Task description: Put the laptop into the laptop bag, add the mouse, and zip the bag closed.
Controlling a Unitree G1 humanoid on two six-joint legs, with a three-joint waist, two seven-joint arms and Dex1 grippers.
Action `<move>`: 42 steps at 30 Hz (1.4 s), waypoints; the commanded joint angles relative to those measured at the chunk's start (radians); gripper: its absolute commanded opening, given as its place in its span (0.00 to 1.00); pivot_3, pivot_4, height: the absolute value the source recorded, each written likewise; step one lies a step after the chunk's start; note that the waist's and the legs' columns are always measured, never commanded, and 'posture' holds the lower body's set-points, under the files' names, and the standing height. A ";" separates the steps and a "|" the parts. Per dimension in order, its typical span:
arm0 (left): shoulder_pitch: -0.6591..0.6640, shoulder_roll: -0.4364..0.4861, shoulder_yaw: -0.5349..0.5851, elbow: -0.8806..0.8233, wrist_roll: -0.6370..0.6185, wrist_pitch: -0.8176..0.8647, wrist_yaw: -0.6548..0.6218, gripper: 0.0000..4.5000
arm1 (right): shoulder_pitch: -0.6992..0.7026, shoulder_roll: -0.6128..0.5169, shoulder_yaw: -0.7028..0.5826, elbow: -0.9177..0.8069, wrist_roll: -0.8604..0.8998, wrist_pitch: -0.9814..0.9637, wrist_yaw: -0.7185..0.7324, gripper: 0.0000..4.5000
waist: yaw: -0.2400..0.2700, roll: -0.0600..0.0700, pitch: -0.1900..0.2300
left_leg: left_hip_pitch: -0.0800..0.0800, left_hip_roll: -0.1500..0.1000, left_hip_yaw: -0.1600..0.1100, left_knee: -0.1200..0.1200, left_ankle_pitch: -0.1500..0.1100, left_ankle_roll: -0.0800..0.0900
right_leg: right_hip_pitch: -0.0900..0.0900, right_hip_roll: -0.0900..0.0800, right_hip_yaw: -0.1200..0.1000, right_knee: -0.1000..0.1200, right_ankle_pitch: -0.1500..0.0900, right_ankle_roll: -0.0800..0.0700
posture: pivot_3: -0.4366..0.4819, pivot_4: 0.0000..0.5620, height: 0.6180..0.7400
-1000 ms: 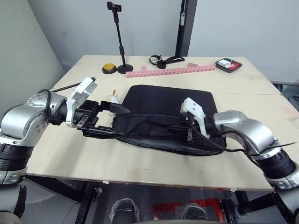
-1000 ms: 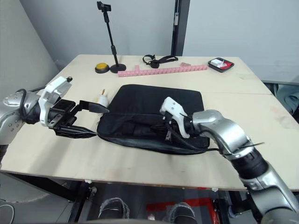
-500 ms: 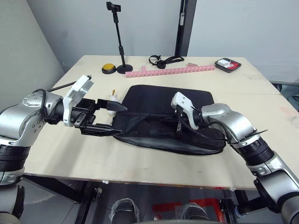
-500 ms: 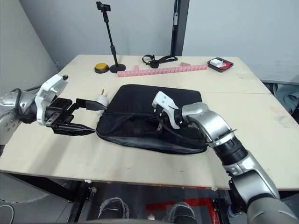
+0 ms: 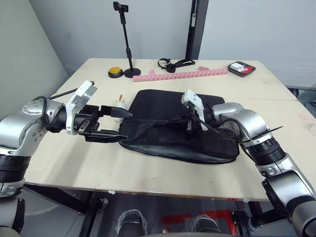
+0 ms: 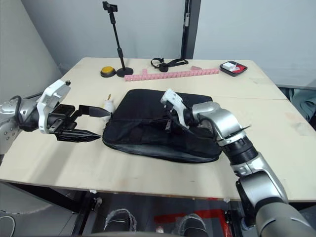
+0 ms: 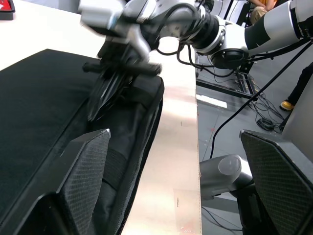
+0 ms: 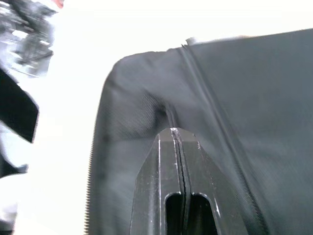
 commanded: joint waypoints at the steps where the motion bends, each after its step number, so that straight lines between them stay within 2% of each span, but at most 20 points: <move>1: -0.007 0.013 0.034 0.006 -0.007 0.001 -0.002 0.99 | 0.017 -0.019 -0.011 -0.038 0.006 0.003 0.016 0.00 | 0.000 0.000 0.000 | 0.000 0.000 0.000 0.000 0.000 0.000 | 0.000 0.000 0.000 0.000 0.000 0.000 | 0.48 0.27 0.99; 4: -0.015 0.012 0.032 0.016 -0.004 -0.001 -0.006 0.99 | 0.037 -0.039 -0.003 -0.076 0.012 0.003 0.034 0.00 | 0.001 0.000 0.000 | 0.000 0.000 0.000 0.000 0.000 0.000 | 0.000 0.000 0.000 0.001 0.000 0.000 | 0.48 0.27 0.99; 14: -0.020 0.006 0.024 0.035 0.005 -0.012 -0.013 0.99 | 0.005 0.015 -0.040 0.023 0.002 -0.005 -0.025 0.00 | -0.001 0.000 0.000 | 0.000 0.000 0.000 0.000 0.000 0.000 | -0.001 0.000 0.000 0.001 0.000 0.000 | 0.48 0.27 0.99; 19: 0.015 0.010 0.032 0.063 0.024 -0.049 -0.042 0.99 | -0.041 0.073 -0.090 0.154 0.002 0.005 -0.078 0.00 | -0.002 0.000 0.000 | 0.000 0.000 0.000 0.000 0.000 0.000 | -0.001 0.000 0.000 0.001 0.000 0.000 | 0.48 0.27 0.99; 29: 0.037 0.024 0.054 0.056 0.024 -0.045 -0.045 0.99 | -0.049 0.056 0.105 0.237 -0.206 -0.038 -0.096 0.00 | -0.002 -0.001 -0.001 | 0.000 0.000 0.000 0.000 0.000 -0.001 | 0.000 0.000 0.000 0.001 -0.001 -0.001 | 0.48 0.27 0.99; 34: 0.077 0.040 0.079 0.150 0.063 -0.093 -0.063 0.99 | -0.056 0.054 0.102 0.239 -0.227 -0.051 -0.082 0.00 | -0.004 -0.002 -0.004 | 0.006 0.000 0.000 0.000 0.000 -0.001 | 0.004 0.000 0.001 0.002 -0.001 0.000 | 0.48 0.27 0.99; 38: 0.073 0.016 0.099 0.216 0.067 -0.097 -0.038 0.99 | -0.062 0.052 0.103 0.252 -0.243 -0.059 -0.077 0.00 | 0.001 -0.003 -0.005 | 0.006 0.000 0.000 0.000 0.000 -0.001 | 0.004 0.000 0.000 0.004 -0.001 -0.001 | 0.48 0.27 0.99; 42: -0.013 -0.043 0.115 0.382 0.094 -0.061 0.110 0.99 | -0.064 0.057 0.104 0.259 -0.251 -0.066 -0.074 0.00 | 0.003 -0.003 -0.005 | 0.006 0.000 0.000 0.000 0.000 -0.001 | 0.003 0.000 0.000 0.006 -0.001 -0.001 | 0.48 0.27 0.99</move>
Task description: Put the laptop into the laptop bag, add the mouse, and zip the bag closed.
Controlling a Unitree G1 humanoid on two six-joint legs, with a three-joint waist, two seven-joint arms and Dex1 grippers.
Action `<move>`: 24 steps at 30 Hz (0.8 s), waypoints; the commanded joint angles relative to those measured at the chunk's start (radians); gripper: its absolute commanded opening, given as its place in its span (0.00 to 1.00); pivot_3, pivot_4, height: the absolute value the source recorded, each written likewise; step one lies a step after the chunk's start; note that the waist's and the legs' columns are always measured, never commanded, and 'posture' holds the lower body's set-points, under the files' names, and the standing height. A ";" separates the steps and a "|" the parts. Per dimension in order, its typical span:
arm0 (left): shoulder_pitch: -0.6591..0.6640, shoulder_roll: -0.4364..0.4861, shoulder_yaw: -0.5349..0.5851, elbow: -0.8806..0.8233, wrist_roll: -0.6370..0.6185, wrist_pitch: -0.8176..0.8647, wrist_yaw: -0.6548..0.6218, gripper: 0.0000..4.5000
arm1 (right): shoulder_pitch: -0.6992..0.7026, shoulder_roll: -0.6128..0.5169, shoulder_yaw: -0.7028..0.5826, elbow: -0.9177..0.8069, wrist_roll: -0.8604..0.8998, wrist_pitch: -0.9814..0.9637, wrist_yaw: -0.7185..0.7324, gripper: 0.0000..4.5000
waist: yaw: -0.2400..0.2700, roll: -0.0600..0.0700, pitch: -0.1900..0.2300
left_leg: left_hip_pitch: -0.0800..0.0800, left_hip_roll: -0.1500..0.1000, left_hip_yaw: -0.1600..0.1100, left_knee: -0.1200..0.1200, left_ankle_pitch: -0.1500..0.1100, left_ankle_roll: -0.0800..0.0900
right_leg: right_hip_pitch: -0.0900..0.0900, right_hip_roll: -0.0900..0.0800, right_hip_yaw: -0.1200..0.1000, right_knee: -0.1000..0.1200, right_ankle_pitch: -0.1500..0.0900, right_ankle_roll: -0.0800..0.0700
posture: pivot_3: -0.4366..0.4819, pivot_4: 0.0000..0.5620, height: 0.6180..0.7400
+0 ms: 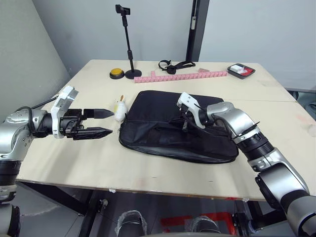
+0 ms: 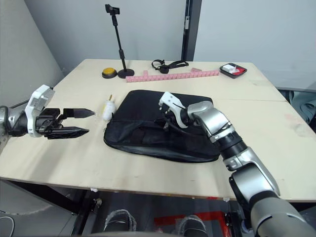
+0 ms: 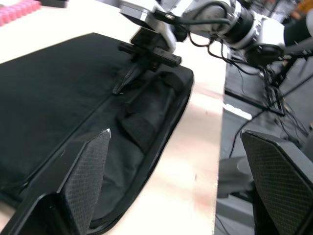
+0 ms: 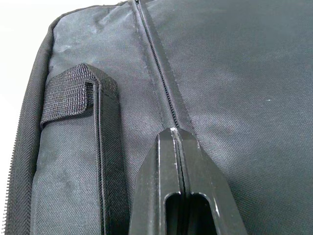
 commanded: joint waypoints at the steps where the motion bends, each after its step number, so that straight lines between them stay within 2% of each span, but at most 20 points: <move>1: -0.088 -0.035 0.034 0.142 0.037 0.024 0.134 0.99 | 0.000 -0.007 0.014 0.029 -0.039 0.013 -0.005 0.00 | 0.001 0.000 0.000 | 0.000 0.000 0.000 0.000 0.000 0.000 | 0.000 0.000 0.000 0.001 0.000 0.000 | 0.48 0.27 0.99; 3: -0.136 -0.070 0.027 0.207 0.067 0.027 0.218 0.99 | 0.000 -0.007 0.016 0.022 -0.040 0.015 -0.001 0.00 | 0.000 -0.001 -0.001 | 0.000 0.000 -0.001 0.000 0.000 0.000 | 0.000 0.000 0.000 0.001 0.000 0.000 | 0.48 0.27 0.99; 6: -0.283 -0.160 0.018 0.389 0.144 0.059 0.455 0.99 | -0.003 -0.008 0.020 0.015 -0.047 0.013 0.003 0.00 | 0.004 -0.002 -0.002 | 0.000 0.000 -0.001 0.000 0.000 -0.001 | 0.000 0.000 -0.001 0.001 0.000 0.000 | 0.48 0.27 0.99; 9: -0.395 -0.221 0.016 0.552 0.199 0.083 0.583 0.99 | 0.000 -0.010 0.019 0.008 -0.053 0.016 0.003 0.00 | 0.003 -0.004 -0.003 | -0.001 0.000 -0.003 0.001 0.001 -0.002 | 0.001 0.000 -0.001 0.001 0.000 0.000 | 0.48 0.27 0.99; 14: -0.506 -0.286 0.003 0.762 0.283 0.044 0.670 0.99 | 0.012 -0.015 0.012 -0.020 -0.053 0.032 -0.004 0.00 | 0.000 -0.004 -0.003 | -0.002 0.000 -0.003 0.000 0.004 -0.007 | 0.000 0.001 -0.001 -0.003 0.000 0.001 | 0.48 0.27 0.99; 19: -0.561 -0.336 -0.003 0.907 0.360 -0.025 0.733 0.99 | 0.039 -0.023 0.002 -0.063 -0.048 0.060 -0.022 0.00 | 0.003 -0.004 -0.003 | -0.004 0.000 -0.004 -0.001 0.004 -0.007 | 0.001 0.001 -0.003 -0.005 0.000 0.000 | 0.48 0.27 0.99; 23: -0.591 -0.379 0.007 0.976 0.382 -0.047 0.724 0.99 | 0.063 -0.032 -0.012 -0.102 -0.042 0.085 -0.038 0.00 | 0.011 -0.004 -0.003 | -0.004 0.000 -0.005 -0.001 0.004 -0.007 | 0.001 0.001 -0.003 -0.006 0.000 0.000 | 0.48 0.27 0.99; 24: -0.593 -0.384 0.003 0.986 0.391 -0.052 0.719 0.88 | 0.066 -0.033 -0.015 -0.109 -0.038 0.090 -0.040 0.00 | 0.011 -0.004 -0.003 | -0.004 0.000 -0.006 -0.001 0.004 -0.007 | 0.002 0.001 -0.004 -0.006 0.000 0.000 | 0.48 0.27 0.99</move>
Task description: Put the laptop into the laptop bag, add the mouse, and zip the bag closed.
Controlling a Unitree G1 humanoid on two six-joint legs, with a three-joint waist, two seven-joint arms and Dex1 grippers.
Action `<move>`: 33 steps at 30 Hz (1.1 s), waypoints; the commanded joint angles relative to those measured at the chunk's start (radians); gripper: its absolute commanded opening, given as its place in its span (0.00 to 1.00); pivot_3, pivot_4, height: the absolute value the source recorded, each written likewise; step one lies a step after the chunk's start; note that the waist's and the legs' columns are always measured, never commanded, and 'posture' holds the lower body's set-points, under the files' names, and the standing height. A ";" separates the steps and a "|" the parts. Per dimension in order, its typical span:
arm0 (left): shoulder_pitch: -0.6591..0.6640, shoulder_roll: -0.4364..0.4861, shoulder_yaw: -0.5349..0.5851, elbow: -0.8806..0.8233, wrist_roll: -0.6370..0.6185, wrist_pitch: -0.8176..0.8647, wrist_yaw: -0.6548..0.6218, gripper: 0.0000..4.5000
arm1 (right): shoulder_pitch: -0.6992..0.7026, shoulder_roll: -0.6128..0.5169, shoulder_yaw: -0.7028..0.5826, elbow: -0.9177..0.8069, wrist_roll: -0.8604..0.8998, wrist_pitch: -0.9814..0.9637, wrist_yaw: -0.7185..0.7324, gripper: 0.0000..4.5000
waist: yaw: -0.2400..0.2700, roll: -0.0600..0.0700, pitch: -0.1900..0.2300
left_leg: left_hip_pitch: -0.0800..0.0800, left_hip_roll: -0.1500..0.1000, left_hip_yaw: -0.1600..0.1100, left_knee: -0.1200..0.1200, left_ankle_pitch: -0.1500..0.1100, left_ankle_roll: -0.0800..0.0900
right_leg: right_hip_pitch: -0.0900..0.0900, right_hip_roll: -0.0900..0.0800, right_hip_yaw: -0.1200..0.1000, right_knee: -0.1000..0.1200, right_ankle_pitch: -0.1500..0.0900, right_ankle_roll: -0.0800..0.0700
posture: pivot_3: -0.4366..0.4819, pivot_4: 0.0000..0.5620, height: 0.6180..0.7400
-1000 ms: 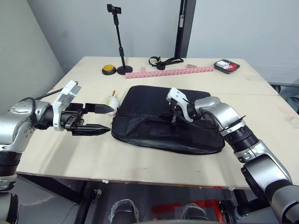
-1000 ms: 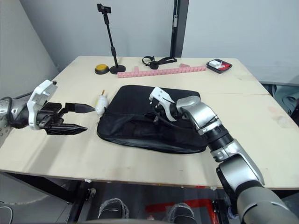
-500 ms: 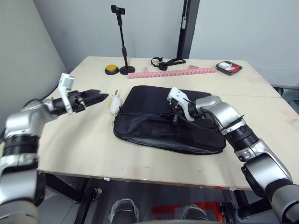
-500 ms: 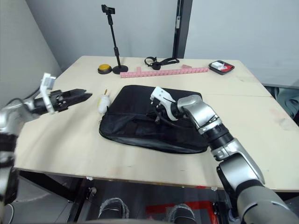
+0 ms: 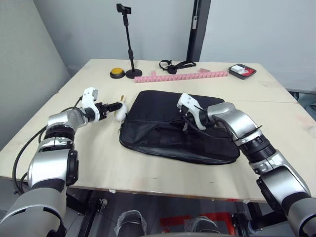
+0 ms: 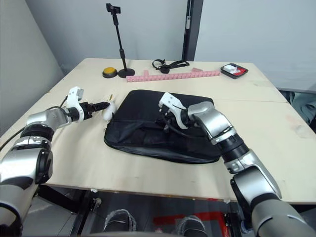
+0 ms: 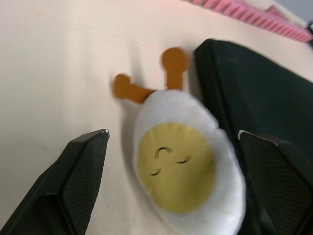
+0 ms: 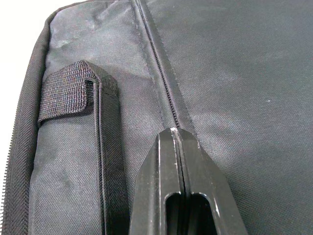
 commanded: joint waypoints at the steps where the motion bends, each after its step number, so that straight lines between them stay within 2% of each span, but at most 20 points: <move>1: -0.039 -0.012 -0.001 0.028 0.031 -0.027 -0.027 0.81 | 0.028 -0.016 -0.005 -0.014 -0.012 0.044 -0.019 0.00 | 0.001 0.000 0.000 | 0.000 0.000 0.000 0.000 0.000 0.000 | 0.000 0.000 0.000 0.000 0.000 0.000 | 0.48 0.27 0.99; 11: -0.030 -0.052 -0.020 0.022 0.083 0.014 -0.066 0.02 | 0.040 -0.012 -0.019 -0.042 -0.007 0.069 -0.039 0.00 | 0.003 0.000 0.000 | -0.001 0.000 -0.001 0.000 0.000 0.000 | 0.000 -0.001 -0.001 -0.001 0.000 0.000 | 0.48 0.27 0.99; 16: 0.018 -0.009 -0.063 -0.103 0.106 0.044 -0.135 0.01 | 0.042 -0.017 -0.020 -0.029 -0.013 0.074 -0.045 0.00 | 0.003 0.000 0.000 | -0.001 -0.001 -0.001 -0.001 0.000 0.000 | 0.000 -0.001 -0.001 -0.002 0.000 0.000 | 0.48 0.27 0.99; 22: 0.163 0.077 -0.045 -0.394 0.054 0.177 -0.210 0.01 | 0.040 -0.013 -0.019 -0.023 -0.018 0.054 -0.045 0.00 | -0.006 0.000 0.000 | -0.001 0.000 -0.001 -0.004 0.000 0.000 | 0.000 0.000 -0.002 -0.005 0.000 0.000 | 0.48 0.27 0.99; 27: 0.379 0.184 -0.036 -0.710 0.010 0.257 -0.259 0.01 | 0.026 -0.015 -0.004 0.003 -0.024 0.046 -0.028 0.00 | -0.010 0.001 0.000 | -0.001 0.000 0.000 -0.004 -0.002 0.004 | 0.000 -0.001 -0.001 -0.005 0.000 0.000 | 0.48 0.27 0.99; 33: 0.564 0.253 0.006 -0.987 -0.081 0.357 -0.276 0.01 | 0.011 -0.012 0.013 0.029 -0.029 0.029 -0.008 0.00 | -0.009 0.001 0.001 | -0.001 0.000 0.000 -0.007 -0.003 0.004 | 0.000 -0.001 -0.002 -0.007 0.000 0.000 | 0.48 0.27 0.99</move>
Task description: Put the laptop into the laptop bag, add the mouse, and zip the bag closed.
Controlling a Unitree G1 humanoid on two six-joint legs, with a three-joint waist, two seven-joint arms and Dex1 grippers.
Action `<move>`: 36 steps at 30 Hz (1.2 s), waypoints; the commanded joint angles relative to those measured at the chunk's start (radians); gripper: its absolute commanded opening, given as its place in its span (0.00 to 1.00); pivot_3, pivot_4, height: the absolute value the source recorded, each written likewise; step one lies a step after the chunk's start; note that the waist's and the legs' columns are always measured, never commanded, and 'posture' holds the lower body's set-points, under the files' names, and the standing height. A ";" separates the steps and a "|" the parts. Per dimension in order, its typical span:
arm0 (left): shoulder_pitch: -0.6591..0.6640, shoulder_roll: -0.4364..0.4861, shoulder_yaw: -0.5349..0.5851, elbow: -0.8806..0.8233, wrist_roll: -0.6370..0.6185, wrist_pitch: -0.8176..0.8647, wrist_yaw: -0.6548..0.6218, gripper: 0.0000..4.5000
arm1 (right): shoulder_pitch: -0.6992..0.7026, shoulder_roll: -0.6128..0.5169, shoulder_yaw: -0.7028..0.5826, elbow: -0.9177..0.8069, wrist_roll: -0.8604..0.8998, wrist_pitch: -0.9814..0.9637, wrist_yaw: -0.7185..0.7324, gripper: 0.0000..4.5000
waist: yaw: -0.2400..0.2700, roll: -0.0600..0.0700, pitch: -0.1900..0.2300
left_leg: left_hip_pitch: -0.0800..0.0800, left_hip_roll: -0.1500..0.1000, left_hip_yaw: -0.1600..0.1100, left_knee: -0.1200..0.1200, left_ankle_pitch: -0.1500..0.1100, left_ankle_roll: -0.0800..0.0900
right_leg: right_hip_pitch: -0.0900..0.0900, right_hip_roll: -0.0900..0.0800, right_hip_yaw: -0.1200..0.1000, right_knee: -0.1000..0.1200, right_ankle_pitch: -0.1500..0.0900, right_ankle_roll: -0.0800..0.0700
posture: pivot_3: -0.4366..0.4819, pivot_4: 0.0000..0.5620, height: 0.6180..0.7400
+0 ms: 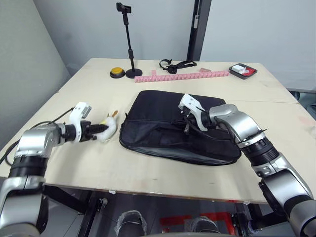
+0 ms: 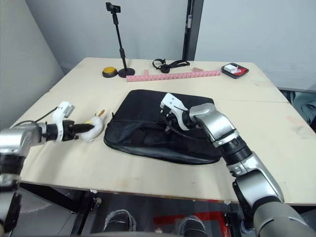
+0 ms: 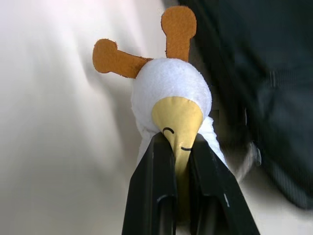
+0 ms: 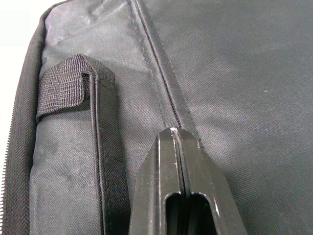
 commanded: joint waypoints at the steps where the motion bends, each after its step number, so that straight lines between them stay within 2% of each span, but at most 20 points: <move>1: 0.048 0.052 0.049 -0.158 -0.060 0.038 -0.013 0.01 | -0.002 -0.010 0.027 0.041 -0.034 0.005 -0.002 0.00 | -0.001 0.000 0.000 | 0.000 0.000 0.000 0.000 0.000 0.000 | 0.000 0.000 0.000 0.000 0.000 0.000 | 0.48 0.27 0.99; 7: 0.223 0.084 0.143 -0.340 -0.149 0.111 0.001 0.01 | -0.002 -0.012 0.053 0.033 -0.032 0.014 0.011 0.00 | -0.012 0.000 0.000 | 0.002 0.000 0.002 -0.004 0.000 0.000 | -0.001 0.001 0.002 -0.002 0.000 0.000 | 0.48 0.27 0.99; 10: 0.307 0.094 0.156 -0.395 -0.154 0.094 0.008 0.01 | -0.002 -0.008 0.059 0.036 -0.036 0.000 0.014 0.00 | -0.017 0.000 0.000 | 0.002 0.000 0.003 -0.007 0.000 0.000 | -0.001 0.001 0.002 -0.006 0.000 0.000 | 0.48 0.27 0.99; 14: 0.367 0.095 0.134 -0.417 -0.145 0.066 0.023 0.01 | -0.010 0.001 0.064 0.038 -0.034 0.008 0.017 0.00 | -0.019 0.000 0.000 | 0.002 0.000 0.004 -0.008 0.000 0.000 | -0.001 0.001 0.002 -0.007 0.000 0.000 | 0.48 0.27 0.99; 19: 0.410 0.064 0.167 -0.483 -0.199 0.095 0.060 0.01 | -0.012 0.010 0.081 0.034 -0.031 0.016 0.027 0.00 | -0.025 0.000 0.000 | 0.003 0.000 0.005 -0.008 0.000 0.000 | -0.001 0.001 0.003 -0.008 0.000 0.000 | 0.48 0.27 0.99; 27: 0.512 0.022 0.183 -0.696 -0.283 -0.016 0.016 0.01 | -0.020 0.013 0.091 0.045 -0.033 0.018 0.040 0.00 | -0.033 -0.001 0.000 | 0.003 0.000 0.006 -0.010 0.000 0.000 | -0.001 0.001 0.003 -0.010 0.000 0.000 | 0.48 0.27 0.99; 32: 0.598 0.143 0.110 -0.767 -0.218 -0.079 -0.060 0.01 | -0.042 0.012 0.096 0.058 -0.035 0.016 0.058 0.00 | -0.034 -0.001 -0.001 | 0.003 0.001 0.006 -0.011 0.000 0.000 | -0.001 0.002 0.003 -0.010 0.000 0.000 | 0.48 0.27 0.99; 36: 0.571 0.159 0.014 -0.752 -0.152 -0.131 -0.028 0.01 | -0.048 0.014 0.103 0.063 -0.040 0.016 0.064 0.00 | -0.037 -0.001 -0.001 | 0.004 0.001 0.007 -0.011 0.000 0.000 | -0.001 0.002 0.004 -0.010 0.000 0.000 | 0.48 0.27 0.99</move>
